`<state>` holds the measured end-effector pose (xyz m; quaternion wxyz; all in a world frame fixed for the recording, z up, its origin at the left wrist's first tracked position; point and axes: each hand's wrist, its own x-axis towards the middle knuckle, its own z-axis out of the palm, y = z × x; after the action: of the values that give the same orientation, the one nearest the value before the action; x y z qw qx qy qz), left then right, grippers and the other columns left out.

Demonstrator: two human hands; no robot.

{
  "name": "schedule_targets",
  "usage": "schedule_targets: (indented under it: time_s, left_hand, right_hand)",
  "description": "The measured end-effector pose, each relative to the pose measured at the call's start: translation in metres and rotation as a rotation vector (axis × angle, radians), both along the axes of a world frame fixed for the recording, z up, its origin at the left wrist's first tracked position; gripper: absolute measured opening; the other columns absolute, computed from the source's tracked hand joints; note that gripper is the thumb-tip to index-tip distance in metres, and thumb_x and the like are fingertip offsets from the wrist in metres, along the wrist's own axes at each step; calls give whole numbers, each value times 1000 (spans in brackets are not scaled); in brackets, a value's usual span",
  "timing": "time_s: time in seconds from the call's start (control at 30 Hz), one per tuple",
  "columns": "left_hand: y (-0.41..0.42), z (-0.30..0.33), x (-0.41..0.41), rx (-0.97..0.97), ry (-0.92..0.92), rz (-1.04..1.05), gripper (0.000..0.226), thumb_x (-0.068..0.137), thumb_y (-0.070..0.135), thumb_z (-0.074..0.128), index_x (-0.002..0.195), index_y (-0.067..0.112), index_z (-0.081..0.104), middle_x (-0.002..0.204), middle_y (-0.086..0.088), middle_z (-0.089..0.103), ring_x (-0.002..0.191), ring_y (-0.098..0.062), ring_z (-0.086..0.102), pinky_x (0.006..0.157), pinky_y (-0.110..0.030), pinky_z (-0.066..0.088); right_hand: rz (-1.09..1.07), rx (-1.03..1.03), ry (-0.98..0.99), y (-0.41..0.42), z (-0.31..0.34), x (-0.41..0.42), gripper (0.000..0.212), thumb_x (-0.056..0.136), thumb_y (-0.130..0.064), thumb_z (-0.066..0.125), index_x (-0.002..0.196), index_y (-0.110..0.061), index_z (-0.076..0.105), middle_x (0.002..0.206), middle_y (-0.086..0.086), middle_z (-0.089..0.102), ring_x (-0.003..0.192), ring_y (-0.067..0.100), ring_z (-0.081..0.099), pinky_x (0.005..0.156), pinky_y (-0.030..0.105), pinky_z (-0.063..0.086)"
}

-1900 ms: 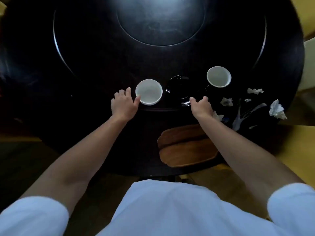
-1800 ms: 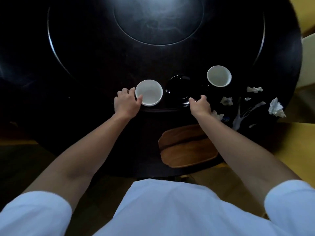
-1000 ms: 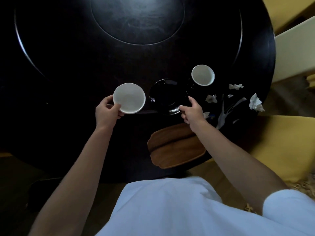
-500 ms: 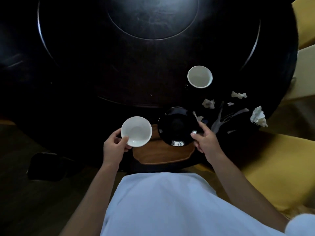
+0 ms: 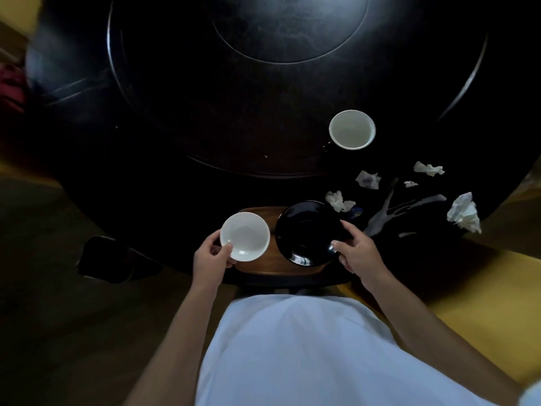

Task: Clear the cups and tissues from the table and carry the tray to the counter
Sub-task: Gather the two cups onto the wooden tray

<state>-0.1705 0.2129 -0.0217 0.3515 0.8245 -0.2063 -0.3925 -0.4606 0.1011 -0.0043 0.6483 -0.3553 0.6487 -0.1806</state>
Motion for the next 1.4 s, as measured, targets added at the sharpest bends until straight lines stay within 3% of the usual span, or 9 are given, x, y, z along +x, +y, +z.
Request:
schedule_targets:
  time_s: [0.2, 0.33, 0.57, 0.77, 0.93, 1.1, 1.23, 1.33, 1.4]
  left_hand:
    - [-6, -6, -8, 29, -9, 8, 45, 99, 19, 66, 143, 22, 55, 99, -5, 66, 80, -19, 72, 66, -23, 58]
    - [-8, -10, -9, 55, -18, 15, 45, 100, 21, 65, 143, 22, 55, 97, -1, 65, 80, -17, 69, 65, -26, 54]
    - [-11, -13, -8, 42, 61, 53, 36, 104, 20, 57, 141, 19, 55, 94, 2, 73, 79, -19, 75, 66, -29, 56]
    - [-13, -18, 1, 122, -116, -149, 44, 105, 20, 56, 148, 17, 49, 81, -7, 70, 65, -16, 69, 60, -23, 50]
    - [-19, -15, 7, 122, -106, -214, 44, 105, 16, 55, 148, 15, 48, 74, -9, 70, 61, -18, 65, 67, -29, 57]
    - [-20, -16, 12, 128, -115, -229, 45, 104, 16, 57, 148, 15, 49, 75, -5, 72, 56, -16, 62, 63, -28, 57]
    - [-22, -13, 11, 132, -131, -237, 45, 104, 16, 57, 148, 15, 50, 76, -5, 73, 58, -16, 63, 63, -27, 56]
    - [-22, -12, 10, 136, -143, -241, 45, 104, 16, 57, 148, 15, 49, 76, -5, 72, 59, -16, 64, 65, -26, 56]
    - [-23, -13, 11, 145, -151, -241, 45, 104, 16, 57, 148, 15, 49, 76, -5, 72, 60, -17, 66, 67, -28, 58]
  right_hand:
    - [15, -3, -7, -3, 1, -1, 58, 95, 5, 58, 145, -21, 46, 62, 8, 52, 42, 12, 38, 34, 18, 31]
    - [33, -5, -5, -5, -2, 1, 58, 95, 5, 58, 146, -20, 46, 67, 14, 51, 45, 15, 38, 34, 19, 31]
    - [53, -41, 16, -6, -12, 3, 57, 95, 2, 59, 145, -22, 47, 56, 6, 49, 41, 12, 40, 35, 20, 33]
    - [81, -80, 57, -7, -21, 3, 53, 96, -3, 61, 142, -27, 50, 55, 5, 51, 43, 14, 43, 38, 20, 34]
    - [156, -116, 204, -6, -36, -3, 54, 94, -10, 63, 144, -24, 50, 65, 3, 60, 50, 14, 53, 50, 25, 45]
    - [284, -225, 321, -9, -36, -6, 55, 92, -19, 63, 145, -27, 49, 80, -10, 62, 75, 14, 61, 77, 35, 54]
    - [471, -289, 499, -15, -37, -7, 57, 94, -27, 60, 148, -29, 42, 69, -12, 54, 76, 18, 60, 64, 31, 44]
    - [559, -305, 567, -16, -39, -7, 59, 95, -29, 58, 150, -26, 38, 82, -7, 59, 89, 27, 65, 68, 34, 50]
    - [570, -307, 583, -17, -41, -7, 58, 95, -29, 57, 150, -25, 38, 83, -5, 60, 88, 27, 66, 67, 35, 51]
